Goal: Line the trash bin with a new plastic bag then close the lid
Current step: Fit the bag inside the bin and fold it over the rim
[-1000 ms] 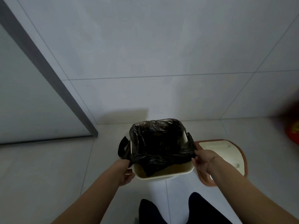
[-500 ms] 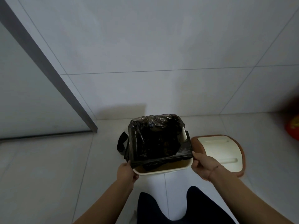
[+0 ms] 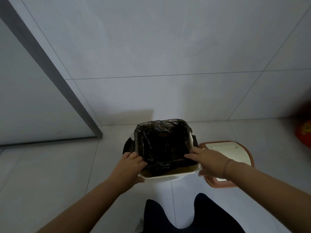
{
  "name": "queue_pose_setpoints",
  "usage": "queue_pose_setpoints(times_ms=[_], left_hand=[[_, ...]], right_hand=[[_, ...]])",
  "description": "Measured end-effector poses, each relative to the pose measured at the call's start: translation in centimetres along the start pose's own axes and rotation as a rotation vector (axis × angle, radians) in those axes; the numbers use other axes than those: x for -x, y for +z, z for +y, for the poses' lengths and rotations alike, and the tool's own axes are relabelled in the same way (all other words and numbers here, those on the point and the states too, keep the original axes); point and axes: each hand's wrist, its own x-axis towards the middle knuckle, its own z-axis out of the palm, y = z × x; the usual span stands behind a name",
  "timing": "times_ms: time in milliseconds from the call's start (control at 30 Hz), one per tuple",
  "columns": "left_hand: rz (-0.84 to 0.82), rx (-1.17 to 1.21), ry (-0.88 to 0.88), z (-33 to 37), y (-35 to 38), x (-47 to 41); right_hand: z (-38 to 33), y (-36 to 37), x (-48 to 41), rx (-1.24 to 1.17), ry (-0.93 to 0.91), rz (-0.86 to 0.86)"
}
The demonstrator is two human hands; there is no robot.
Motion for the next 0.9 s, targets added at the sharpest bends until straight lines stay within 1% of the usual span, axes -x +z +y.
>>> queue_pose_setpoints(times_ms=[100,167,267,333,433,533,600,700,767,833,900], left_hand=[[0.019,0.022,-0.011,0.1,0.0,-0.4],[0.087,0.017,0.055,0.3,-0.5,-0.2],[0.176,0.051,0.085,0.8,-0.7,0.4],[0.256,0.047,0.077,1.0,-0.1,0.5],[0.392,0.062,0.012,1.1,0.9,0.6],[0.522,0.118,-0.043,1.4,2.4,0.8],[0.588,0.122,-0.064,1.6,3.4,1.0],[0.7,0.059,-0.072,1.7,4.7,1.1],[0.752,0.012,-0.128,1.7,5.3,1.2],[0.766,0.01,-0.21,1.9,5.9,1.3],[0.742,0.105,-0.29,2.6,6.4,1.4]], right_hand=[[-0.1,0.5,0.2,-0.097,0.03,0.108],[-0.4,0.7,0.5,-0.122,0.04,0.156],[-1.1,0.7,1.4,-0.043,0.047,0.185],[-1.6,0.4,2.1,0.006,0.048,0.255],[-1.8,1.1,2.5,0.028,0.008,0.497],[-1.7,2.6,2.3,-0.039,0.009,0.636],[-1.7,3.8,2.1,-0.057,0.042,0.675],[-1.9,5.2,1.8,-0.05,0.126,0.699],[-1.9,6.0,1.4,-0.061,0.166,0.769],[-2.0,7.0,1.4,-0.076,0.193,0.815],[-2.2,8.1,1.6,-0.079,0.241,0.79]])
